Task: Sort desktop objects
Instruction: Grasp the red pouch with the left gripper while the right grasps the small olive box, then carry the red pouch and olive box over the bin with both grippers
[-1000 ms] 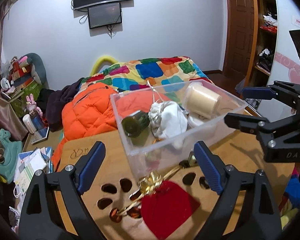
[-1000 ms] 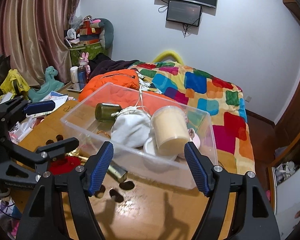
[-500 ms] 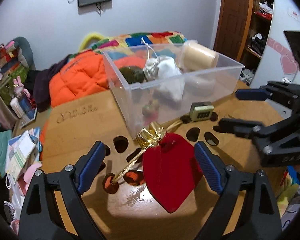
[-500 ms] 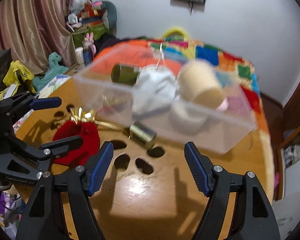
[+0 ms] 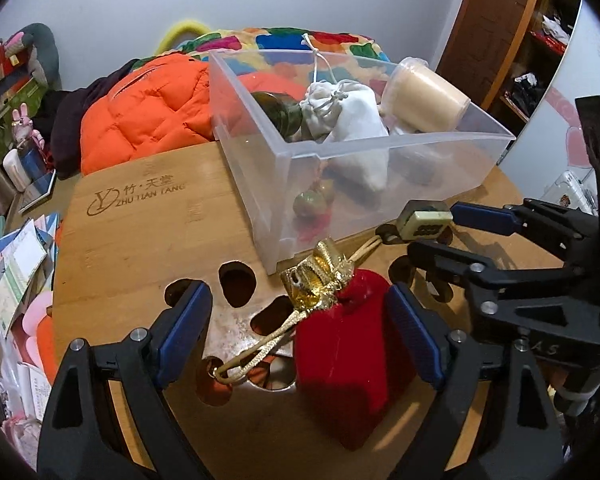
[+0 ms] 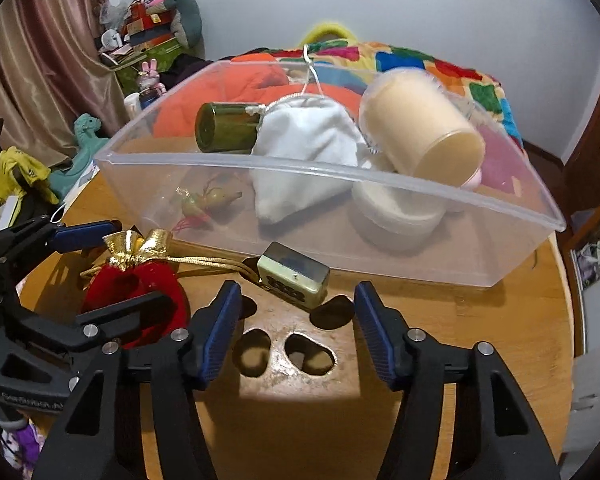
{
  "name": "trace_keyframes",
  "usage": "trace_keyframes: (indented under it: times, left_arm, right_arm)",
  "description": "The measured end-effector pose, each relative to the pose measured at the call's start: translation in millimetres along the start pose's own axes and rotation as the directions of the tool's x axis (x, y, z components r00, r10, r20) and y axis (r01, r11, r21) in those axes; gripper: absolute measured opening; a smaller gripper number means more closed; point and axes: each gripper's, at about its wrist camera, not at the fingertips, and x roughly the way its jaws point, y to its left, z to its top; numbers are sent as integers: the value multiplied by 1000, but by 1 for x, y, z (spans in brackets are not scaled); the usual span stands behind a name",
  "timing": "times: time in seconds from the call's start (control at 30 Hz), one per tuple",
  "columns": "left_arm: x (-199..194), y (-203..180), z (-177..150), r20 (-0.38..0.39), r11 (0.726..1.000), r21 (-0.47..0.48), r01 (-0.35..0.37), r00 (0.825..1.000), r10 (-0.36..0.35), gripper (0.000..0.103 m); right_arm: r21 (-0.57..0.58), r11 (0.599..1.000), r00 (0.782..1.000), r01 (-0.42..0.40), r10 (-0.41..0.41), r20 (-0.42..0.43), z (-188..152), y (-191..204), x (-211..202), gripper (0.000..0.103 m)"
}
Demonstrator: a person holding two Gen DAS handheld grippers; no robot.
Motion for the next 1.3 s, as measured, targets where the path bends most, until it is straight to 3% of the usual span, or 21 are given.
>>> trace_keyframes:
  times: [0.23, 0.27, 0.33, 0.57, 0.6, 0.63, 0.8, 1.13, 1.3]
  left_arm:
    - [-2, -5, 1, 6, 999, 26, 28, 1000, -28, 74]
    - [-1, -6, 1, 1, 999, 30, 36, 999, -36, 68]
    - [0, -6, 2, -1, 999, 26, 20, 1000, -20, 66]
    - [-6, 21, 2, 35, 992, -100, 75, 997, -72, 34]
    - [-8, 23, 1, 44, 989, -103, 103, 994, -99, 18]
    - [-8, 21, 1, 37, 987, -87, 133, 991, -130, 18]
    - [-15, -2, -7, 55, 993, -5, 122, 991, -121, 18]
    - [-34, -11, -5, 101, 985, -35, 169, 981, -165, 18]
    - [-55, -19, 6, 154, 988, -12, 152, 977, -149, 18]
  right_arm:
    - [30, 999, 1000, 15, -15, 1, 2, 1, 8, 48]
    - [29, 999, 1000, 22, -22, 2, 3, 2, 9, 45]
    - [33, 999, 1000, 25, -26, 12, 6, 5, 10, 36]
    - [55, 998, 999, -23, 21, 26, 3, 1, 9, 34]
    - [67, 997, 999, -43, 41, 29, 2, -1, 9, 34]
    - [76, 995, 998, -59, 57, 31, 1, -3, 8, 34]
    - [95, 989, 992, -111, 104, 72, 0, -11, -7, 34]
    - [97, 984, 984, -150, 139, 112, 1, -21, -29, 34]
    - [95, 982, 981, -163, 150, 126, 2, -23, -35, 34]
